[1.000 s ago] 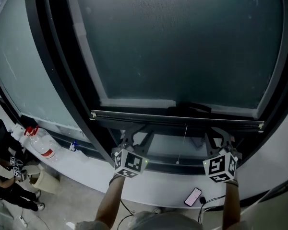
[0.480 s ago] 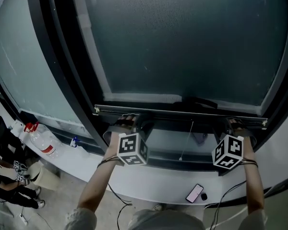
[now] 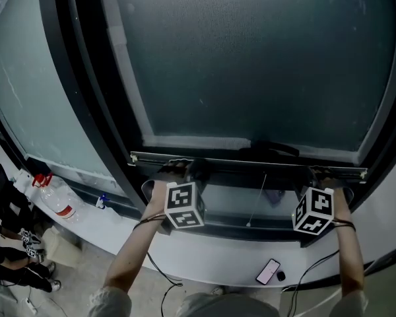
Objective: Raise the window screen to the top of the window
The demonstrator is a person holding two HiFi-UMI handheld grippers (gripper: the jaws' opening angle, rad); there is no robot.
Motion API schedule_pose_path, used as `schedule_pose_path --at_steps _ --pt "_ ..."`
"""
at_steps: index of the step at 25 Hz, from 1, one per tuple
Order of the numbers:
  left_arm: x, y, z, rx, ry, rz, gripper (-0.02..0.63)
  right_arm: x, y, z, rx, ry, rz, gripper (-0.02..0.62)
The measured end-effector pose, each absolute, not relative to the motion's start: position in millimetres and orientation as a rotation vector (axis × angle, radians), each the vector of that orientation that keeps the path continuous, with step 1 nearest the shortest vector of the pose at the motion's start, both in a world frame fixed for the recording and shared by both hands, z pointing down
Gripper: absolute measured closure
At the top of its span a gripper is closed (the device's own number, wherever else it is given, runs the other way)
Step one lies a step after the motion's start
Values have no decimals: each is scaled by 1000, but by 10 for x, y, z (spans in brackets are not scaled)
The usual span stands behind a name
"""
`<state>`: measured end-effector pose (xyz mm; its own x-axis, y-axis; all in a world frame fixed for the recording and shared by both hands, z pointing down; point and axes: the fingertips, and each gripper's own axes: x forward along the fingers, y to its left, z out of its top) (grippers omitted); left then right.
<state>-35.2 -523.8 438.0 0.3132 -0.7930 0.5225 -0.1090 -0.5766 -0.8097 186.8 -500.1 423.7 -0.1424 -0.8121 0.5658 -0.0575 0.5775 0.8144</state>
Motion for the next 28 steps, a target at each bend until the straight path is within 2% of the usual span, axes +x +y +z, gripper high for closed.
schedule_pose_path --at_steps 15,23,28 --pt "-344 -5224 4446 -1931 644 -1556 548 1860 -4988 4284 606 -1556 -656 575" --pt "-347 -5229 4441 -1967 670 -1500 577 1859 -4963 4291 581 -1589 -622 578" --pt "-366 -5238 4144 -1948 702 -1457 581 1840 -4951 3990 625 -1632 -634 578"
